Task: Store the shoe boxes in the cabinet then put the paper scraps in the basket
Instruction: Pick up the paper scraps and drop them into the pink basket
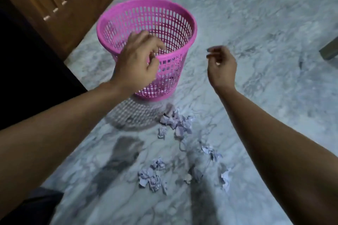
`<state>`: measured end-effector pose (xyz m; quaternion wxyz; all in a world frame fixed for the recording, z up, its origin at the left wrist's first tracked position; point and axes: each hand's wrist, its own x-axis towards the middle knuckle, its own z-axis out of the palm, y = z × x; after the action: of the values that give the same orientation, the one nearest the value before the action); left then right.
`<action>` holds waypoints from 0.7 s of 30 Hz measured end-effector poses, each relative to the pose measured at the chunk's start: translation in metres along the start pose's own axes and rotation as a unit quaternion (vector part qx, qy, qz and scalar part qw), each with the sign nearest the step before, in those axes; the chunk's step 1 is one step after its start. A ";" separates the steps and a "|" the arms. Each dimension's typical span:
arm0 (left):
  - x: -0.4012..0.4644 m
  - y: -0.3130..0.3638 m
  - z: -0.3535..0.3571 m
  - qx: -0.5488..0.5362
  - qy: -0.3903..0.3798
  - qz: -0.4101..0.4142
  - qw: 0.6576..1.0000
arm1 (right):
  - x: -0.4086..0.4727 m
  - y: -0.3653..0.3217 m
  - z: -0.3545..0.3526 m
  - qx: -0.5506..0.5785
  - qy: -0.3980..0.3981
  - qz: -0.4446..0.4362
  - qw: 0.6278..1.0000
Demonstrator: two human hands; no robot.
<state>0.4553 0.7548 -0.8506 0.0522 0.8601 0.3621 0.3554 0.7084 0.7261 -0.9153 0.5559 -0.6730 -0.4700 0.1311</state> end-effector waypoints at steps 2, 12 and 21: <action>-0.064 0.015 0.025 -0.051 -0.058 0.054 0.996 | -0.052 0.052 -0.021 -0.068 -0.045 0.046 0.996; -0.332 0.003 0.082 0.035 -0.552 -0.042 0.832 | -0.289 0.154 -0.107 -0.387 -0.399 0.150 0.818; -0.302 0.028 0.153 0.050 -0.440 -0.098 0.891 | -0.283 0.151 -0.044 -0.415 -0.405 -0.013 0.815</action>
<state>0.4247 0.5609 -1.1281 0.1979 0.8901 0.4017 -0.0847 0.6644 0.4876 -1.1294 -0.0147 -0.7197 -0.6713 0.1769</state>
